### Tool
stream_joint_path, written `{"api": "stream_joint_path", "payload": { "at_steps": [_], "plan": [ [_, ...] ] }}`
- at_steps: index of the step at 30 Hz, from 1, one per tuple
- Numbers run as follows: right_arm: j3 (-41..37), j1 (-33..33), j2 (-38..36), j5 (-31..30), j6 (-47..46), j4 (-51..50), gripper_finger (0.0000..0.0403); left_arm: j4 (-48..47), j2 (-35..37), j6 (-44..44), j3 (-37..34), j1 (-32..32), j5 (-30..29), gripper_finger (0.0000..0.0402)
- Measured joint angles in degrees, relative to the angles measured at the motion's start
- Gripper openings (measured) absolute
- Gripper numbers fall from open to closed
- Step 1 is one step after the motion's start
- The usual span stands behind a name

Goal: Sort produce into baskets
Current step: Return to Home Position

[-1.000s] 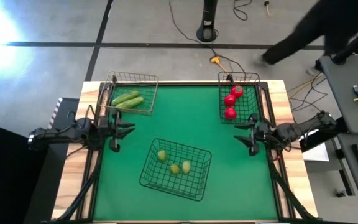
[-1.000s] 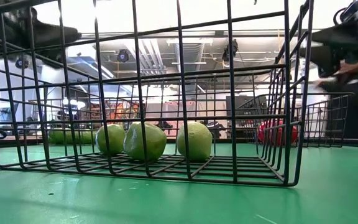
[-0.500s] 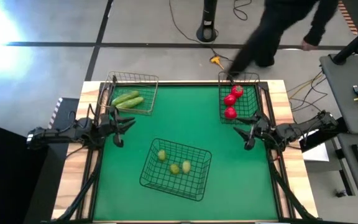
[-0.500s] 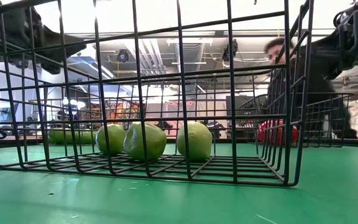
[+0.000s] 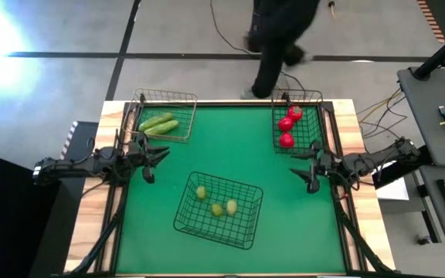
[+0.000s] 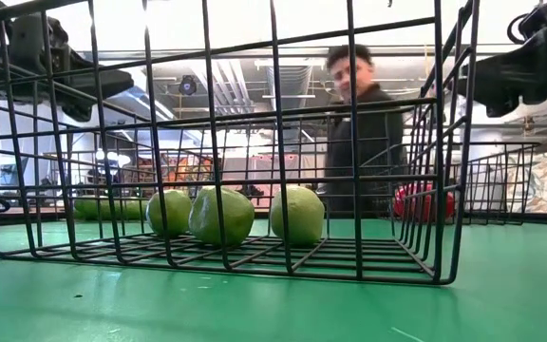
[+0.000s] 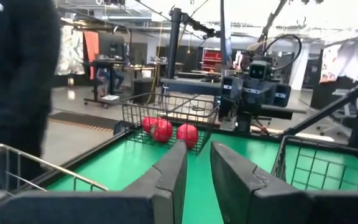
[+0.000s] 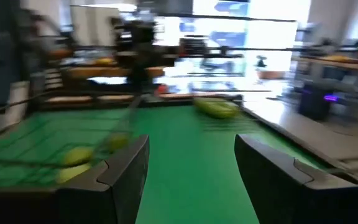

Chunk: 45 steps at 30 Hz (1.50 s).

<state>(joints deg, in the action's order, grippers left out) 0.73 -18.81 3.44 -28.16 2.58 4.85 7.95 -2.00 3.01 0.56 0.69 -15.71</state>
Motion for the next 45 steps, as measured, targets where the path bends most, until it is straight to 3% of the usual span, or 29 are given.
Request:
{"api": "stream_joint_path", "payload": {
  "at_steps": [7, 17, 22, 26, 36, 45],
  "plan": [
    [-0.02, 4.86, 0.0, 3.98, -0.06, -0.29, 0.0228, 0.06, -0.11, 0.01, 0.0, 0.0, 0.18, 0.0056],
    [-0.04, 14.27, 0.04, 18.82, -1.08, -1.02, 0.0228, 0.09, -0.22, -1.47, 0.0, 0.0, 0.18, 0.0056],
    [-0.04, 15.8, 0.13, 20.41, -1.78, -2.04, 0.0228, -0.1, -0.22, -4.15, -0.02, 0.0, 0.21, 0.0056],
    [-0.04, 16.0, 0.04, 26.5, -1.48, -2.01, 0.0228, -0.69, -0.31, -6.27, -0.02, 0.0, 0.21, 0.0056],
    [-0.07, 16.24, 0.48, 26.28, 9.1, -3.04, 0.0228, -2.52, -1.59, -7.04, -0.02, 0.0, 0.21, 0.0056],
    [-0.09, 16.24, 0.48, 26.25, 3.24, -3.07, 0.0228, -2.56, -2.6, -7.0, 0.05, 0.0, 0.21, 0.0056]
  ]
}}
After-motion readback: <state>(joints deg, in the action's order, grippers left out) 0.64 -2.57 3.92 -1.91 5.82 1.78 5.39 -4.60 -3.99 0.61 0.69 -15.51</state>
